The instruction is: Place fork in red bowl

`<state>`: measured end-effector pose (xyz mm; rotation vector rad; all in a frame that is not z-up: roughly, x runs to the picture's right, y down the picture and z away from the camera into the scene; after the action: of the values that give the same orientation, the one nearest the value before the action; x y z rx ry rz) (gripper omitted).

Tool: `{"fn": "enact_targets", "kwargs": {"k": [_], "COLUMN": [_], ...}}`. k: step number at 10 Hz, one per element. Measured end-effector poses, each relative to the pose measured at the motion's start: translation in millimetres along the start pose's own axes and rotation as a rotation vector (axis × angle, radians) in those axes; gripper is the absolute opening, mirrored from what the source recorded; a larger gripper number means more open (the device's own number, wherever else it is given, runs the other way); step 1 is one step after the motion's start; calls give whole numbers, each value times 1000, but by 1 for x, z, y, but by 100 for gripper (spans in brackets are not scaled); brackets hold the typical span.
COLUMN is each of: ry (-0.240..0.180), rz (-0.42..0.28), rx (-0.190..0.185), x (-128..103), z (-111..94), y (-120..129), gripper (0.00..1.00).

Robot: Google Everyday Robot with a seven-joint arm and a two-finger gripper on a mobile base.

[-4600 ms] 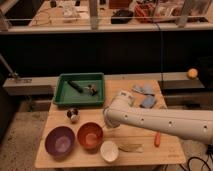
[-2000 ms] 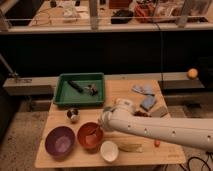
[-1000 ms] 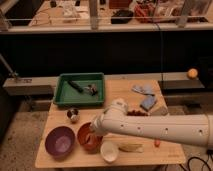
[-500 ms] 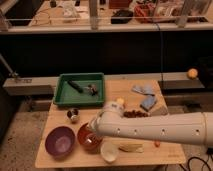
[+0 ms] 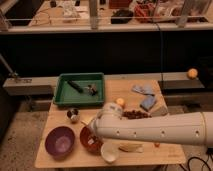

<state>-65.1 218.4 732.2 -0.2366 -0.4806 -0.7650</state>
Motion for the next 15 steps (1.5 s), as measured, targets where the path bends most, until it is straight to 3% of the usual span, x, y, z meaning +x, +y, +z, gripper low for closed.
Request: {"fn": "enact_targets", "kwargs": {"k": [5, 9, 12, 15], "ry": [45, 50, 19, -31], "rz": [80, 125, 121, 72], "rx": [17, -22, -70, -89], "x": [0, 2, 5, 9], "z": [-12, -11, -12, -23], "y": [-6, -9, -11, -16], "gripper": [80, 80, 80, 80]}}
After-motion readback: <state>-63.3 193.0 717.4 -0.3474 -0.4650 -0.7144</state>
